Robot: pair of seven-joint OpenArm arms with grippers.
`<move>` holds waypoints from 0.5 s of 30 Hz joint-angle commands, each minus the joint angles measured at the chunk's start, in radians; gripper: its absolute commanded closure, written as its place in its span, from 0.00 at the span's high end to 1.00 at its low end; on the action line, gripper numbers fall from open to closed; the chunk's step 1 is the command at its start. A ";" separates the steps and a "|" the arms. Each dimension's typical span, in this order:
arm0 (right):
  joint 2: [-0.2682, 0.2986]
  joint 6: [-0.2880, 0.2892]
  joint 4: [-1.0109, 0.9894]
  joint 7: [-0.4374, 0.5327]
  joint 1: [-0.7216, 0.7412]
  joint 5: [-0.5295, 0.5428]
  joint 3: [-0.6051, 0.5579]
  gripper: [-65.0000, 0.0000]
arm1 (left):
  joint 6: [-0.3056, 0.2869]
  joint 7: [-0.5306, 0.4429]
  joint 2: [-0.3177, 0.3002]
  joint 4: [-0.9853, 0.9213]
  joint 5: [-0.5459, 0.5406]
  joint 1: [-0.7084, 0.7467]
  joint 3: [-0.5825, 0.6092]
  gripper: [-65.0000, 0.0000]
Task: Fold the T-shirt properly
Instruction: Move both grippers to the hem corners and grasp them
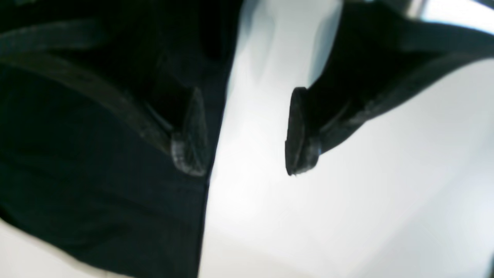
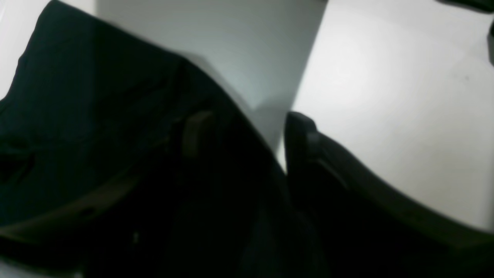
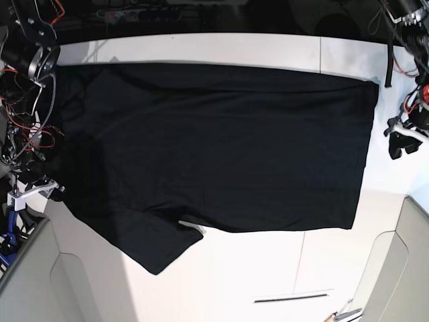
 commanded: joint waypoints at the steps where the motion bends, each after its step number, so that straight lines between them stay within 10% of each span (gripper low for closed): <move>1: 0.018 0.005 0.013 0.013 0.022 0.006 0.001 0.45 | -0.005 -0.043 -0.032 -0.025 -0.005 -0.050 0.019 0.54; 15: 0.019 0.004 0.013 0.012 0.021 0.006 0.001 0.45 | -0.005 -0.199 -0.073 -0.653 0.185 -0.533 0.327 0.54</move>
